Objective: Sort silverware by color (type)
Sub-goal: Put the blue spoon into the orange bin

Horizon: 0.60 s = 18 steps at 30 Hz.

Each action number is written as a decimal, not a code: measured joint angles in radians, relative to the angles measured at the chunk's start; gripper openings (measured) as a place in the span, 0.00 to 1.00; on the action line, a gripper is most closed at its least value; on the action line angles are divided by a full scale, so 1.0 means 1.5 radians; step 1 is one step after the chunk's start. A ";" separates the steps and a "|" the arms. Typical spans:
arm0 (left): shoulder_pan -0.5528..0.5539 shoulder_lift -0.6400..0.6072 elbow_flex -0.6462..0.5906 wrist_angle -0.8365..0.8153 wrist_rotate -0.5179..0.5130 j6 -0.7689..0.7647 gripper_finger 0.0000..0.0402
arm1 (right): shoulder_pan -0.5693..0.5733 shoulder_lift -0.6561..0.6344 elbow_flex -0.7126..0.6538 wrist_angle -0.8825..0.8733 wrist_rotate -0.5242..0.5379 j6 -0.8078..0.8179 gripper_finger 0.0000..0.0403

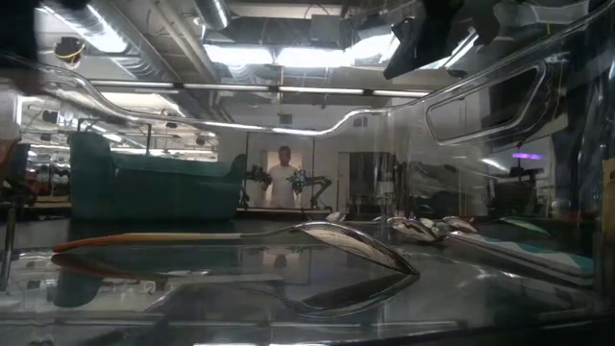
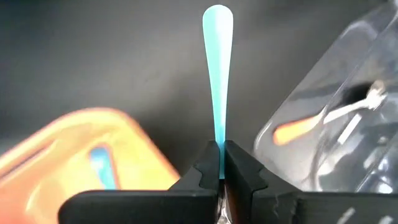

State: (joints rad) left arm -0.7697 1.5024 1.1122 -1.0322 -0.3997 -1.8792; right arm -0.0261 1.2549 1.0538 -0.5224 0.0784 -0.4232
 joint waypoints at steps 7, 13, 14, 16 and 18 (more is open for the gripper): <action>-0.062 0.000 0.000 -0.023 0.011 -0.091 0.00 | 0.000 0.000 0.000 0.000 0.000 0.000 0.00; -0.106 0.000 0.000 -0.028 0.025 -0.126 0.00 | 0.000 0.000 0.000 0.000 0.000 0.000 0.00; -0.113 0.000 0.000 -0.028 0.037 -0.127 0.00 | 0.000 0.000 0.000 0.000 0.000 0.000 0.00; -0.124 0.000 0.000 -0.028 0.059 -0.127 0.00 | 0.000 0.000 0.000 0.000 0.000 0.000 0.00; -0.135 0.000 0.000 -0.028 0.073 -0.129 0.00 | 0.000 0.000 0.000 0.000 0.000 0.000 0.00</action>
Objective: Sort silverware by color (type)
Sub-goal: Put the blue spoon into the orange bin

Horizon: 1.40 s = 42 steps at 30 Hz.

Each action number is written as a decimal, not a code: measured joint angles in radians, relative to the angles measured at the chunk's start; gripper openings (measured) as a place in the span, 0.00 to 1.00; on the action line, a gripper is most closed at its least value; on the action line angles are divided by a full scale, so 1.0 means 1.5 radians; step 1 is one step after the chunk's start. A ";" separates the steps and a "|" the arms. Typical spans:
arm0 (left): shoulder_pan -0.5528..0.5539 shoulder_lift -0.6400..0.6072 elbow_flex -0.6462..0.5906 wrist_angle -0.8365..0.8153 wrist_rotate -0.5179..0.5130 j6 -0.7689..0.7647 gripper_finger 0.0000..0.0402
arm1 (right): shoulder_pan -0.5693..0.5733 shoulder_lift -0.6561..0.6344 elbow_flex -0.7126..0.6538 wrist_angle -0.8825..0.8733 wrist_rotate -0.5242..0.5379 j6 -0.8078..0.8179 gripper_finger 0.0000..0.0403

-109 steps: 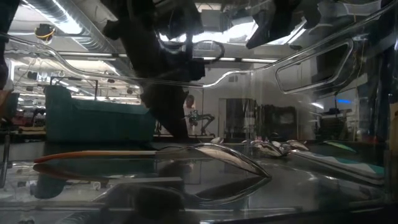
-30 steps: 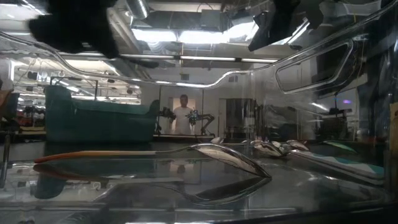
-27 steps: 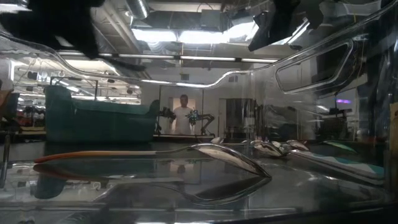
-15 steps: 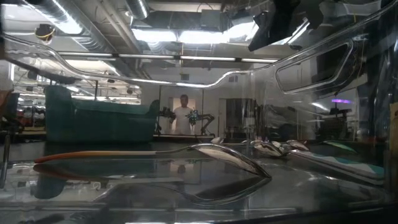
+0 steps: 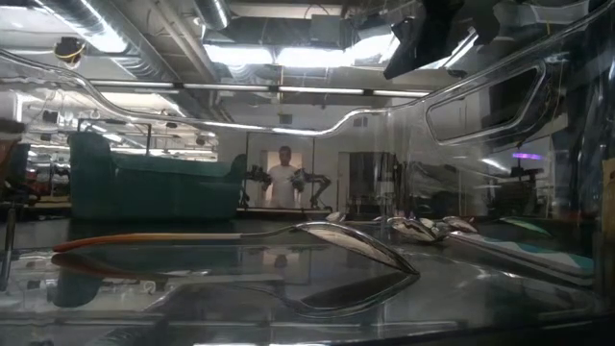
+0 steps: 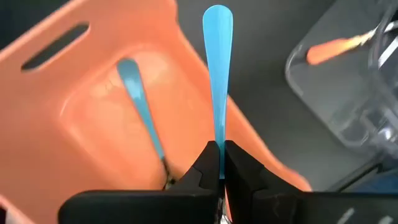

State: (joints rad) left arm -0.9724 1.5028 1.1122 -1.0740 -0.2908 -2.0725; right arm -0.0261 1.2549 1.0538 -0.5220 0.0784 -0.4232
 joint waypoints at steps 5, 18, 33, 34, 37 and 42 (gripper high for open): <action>-0.022 0.000 0.000 -0.009 0.016 -0.036 0.00 | 0.000 0.000 0.000 0.000 0.000 0.000 0.00; -0.022 0.048 0.000 -0.043 0.067 -0.130 0.00 | 0.000 0.000 0.000 0.002 0.000 0.005 0.00; 0.008 0.139 0.000 -0.042 0.104 -0.123 0.03 | 0.000 0.000 0.000 0.003 0.000 0.005 0.00; 0.008 0.141 0.000 -0.042 0.104 -0.119 0.03 | 0.000 0.000 0.000 0.003 0.000 0.005 0.00; 0.008 0.143 0.000 -0.041 0.103 -0.113 0.03 | 0.000 0.000 0.000 0.003 0.000 0.005 0.00; 0.008 0.143 0.000 -0.039 0.104 -0.113 0.03 | 0.000 0.000 0.000 0.003 0.000 0.005 0.00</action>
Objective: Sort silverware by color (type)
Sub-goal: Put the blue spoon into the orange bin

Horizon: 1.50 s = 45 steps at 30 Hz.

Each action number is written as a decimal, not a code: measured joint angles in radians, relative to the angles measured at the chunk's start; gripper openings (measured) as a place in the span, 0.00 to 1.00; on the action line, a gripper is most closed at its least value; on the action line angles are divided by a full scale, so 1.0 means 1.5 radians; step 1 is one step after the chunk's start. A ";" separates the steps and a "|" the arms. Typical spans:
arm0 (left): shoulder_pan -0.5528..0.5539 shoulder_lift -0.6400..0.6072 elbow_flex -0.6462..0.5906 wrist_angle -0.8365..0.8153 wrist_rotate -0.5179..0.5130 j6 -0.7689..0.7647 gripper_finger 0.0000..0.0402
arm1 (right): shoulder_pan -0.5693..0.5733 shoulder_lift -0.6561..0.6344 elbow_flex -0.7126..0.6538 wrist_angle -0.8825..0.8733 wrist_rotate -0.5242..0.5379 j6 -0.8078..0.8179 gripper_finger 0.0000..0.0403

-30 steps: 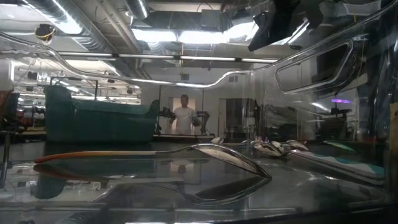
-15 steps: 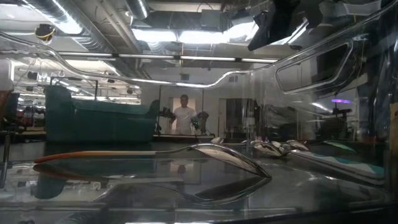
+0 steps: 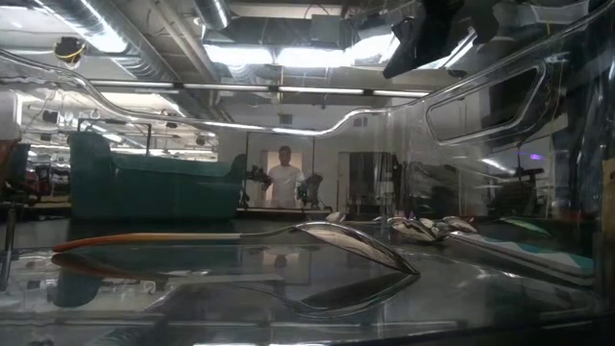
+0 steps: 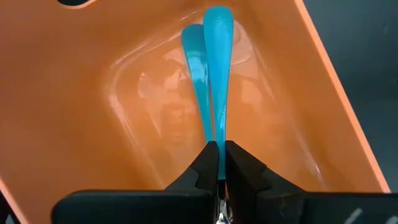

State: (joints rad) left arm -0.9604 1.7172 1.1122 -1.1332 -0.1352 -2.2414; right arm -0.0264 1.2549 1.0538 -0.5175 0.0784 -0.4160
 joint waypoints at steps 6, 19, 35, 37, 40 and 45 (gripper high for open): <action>0.000 0.000 0.000 0.008 0.000 0.007 0.04 | 0.000 0.000 0.000 0.000 0.000 0.000 0.00; 0.006 0.000 0.000 0.011 -0.001 0.018 0.23 | 0.000 0.000 0.000 0.000 0.000 0.000 0.00; 0.006 -0.004 0.000 0.013 -0.001 0.018 0.29 | 0.000 0.000 0.000 -0.001 0.000 0.000 0.00; 0.006 -0.013 0.000 0.014 -0.001 0.018 0.29 | 0.000 0.000 0.000 -0.001 0.000 0.000 0.00; 0.006 -0.032 0.000 0.013 -0.001 0.018 0.29 | 0.000 0.000 0.000 -0.001 0.000 0.000 0.02; 0.006 -0.068 0.000 0.016 -0.003 0.034 0.29 | 0.000 0.000 0.000 -0.001 0.000 0.000 0.12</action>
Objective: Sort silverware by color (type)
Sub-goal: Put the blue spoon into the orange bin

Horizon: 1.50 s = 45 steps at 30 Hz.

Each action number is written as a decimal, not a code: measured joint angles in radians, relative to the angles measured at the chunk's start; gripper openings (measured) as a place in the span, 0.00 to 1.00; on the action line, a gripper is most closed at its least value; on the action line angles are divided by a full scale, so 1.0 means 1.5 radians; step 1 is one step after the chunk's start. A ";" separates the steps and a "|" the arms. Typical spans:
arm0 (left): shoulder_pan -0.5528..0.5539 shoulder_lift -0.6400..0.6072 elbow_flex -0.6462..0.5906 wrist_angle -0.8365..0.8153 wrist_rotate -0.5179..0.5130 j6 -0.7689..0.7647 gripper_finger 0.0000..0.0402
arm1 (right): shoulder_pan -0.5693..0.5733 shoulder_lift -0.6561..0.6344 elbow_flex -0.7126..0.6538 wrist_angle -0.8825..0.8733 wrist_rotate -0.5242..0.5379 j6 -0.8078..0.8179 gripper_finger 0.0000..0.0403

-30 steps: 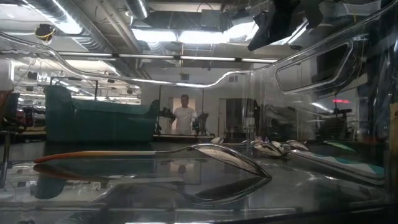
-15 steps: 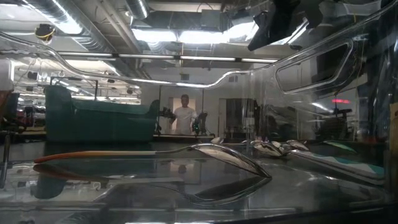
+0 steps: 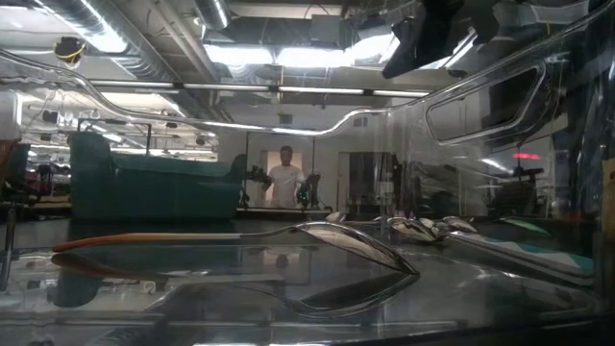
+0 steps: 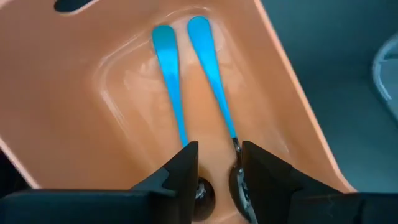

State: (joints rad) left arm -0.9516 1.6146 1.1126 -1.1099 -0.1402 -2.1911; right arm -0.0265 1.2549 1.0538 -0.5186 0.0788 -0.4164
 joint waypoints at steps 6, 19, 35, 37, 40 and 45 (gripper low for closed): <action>0.000 -0.039 0.000 0.028 -0.049 0.055 0.29 | 0.000 0.000 0.000 -0.008 0.031 -0.001 0.25; 0.008 -0.102 0.000 0.147 -0.310 0.202 0.29 | -0.002 0.042 -0.001 -0.145 0.062 0.000 0.28; 0.086 -0.102 0.000 0.214 -0.388 0.412 0.29 | -0.144 0.192 -0.001 -0.182 -0.069 -0.028 0.28; 0.091 -0.102 0.000 0.214 -0.388 0.422 0.29 | -0.161 0.211 -0.001 -0.177 -0.087 -0.043 0.28; 0.095 -0.102 0.001 0.214 -0.387 0.436 0.29 | -0.180 0.239 -0.001 -0.174 -0.101 -0.059 0.28; 0.095 -0.102 0.000 0.214 -0.387 0.438 0.29 | -0.194 0.277 -0.001 -0.164 -0.101 -0.086 0.28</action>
State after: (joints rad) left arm -0.8095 1.4612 1.1133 -0.7884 -0.7204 -1.5342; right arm -0.3176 1.6710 1.0527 -0.7641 -0.0727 -0.5459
